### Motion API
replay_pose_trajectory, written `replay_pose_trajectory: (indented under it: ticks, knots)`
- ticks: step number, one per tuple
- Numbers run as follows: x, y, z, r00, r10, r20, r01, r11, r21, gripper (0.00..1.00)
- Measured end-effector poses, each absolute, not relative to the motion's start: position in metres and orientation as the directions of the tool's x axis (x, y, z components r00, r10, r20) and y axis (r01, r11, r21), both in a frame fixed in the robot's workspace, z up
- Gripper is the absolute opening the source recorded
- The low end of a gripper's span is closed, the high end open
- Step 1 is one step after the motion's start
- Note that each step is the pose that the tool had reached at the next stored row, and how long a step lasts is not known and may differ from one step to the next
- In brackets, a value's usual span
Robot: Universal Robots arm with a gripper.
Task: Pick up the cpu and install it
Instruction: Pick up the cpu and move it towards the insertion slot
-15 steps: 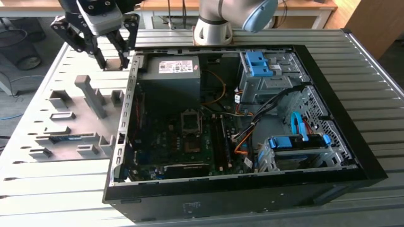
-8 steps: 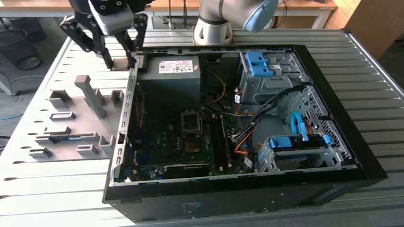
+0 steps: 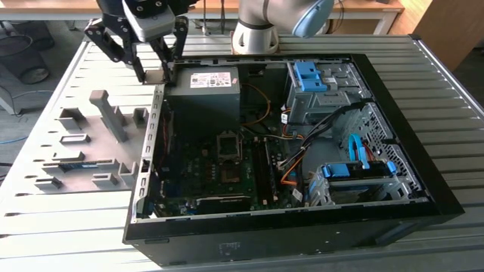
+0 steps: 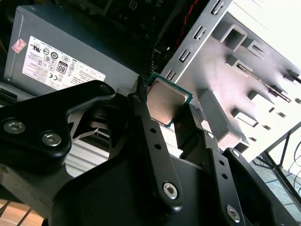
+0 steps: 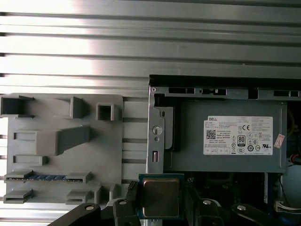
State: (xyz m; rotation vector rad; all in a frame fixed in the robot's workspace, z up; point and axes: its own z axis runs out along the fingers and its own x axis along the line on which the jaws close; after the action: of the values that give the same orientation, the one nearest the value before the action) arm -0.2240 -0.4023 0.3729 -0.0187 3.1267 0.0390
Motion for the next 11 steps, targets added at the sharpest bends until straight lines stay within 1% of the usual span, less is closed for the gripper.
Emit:
replay_pose_trajectory:
  ticks: [11]
  knots:
    - [-0.205,-0.402,0.373,-1.000,-0.012,-0.014,-0.012,1.000,0.025,0.47]
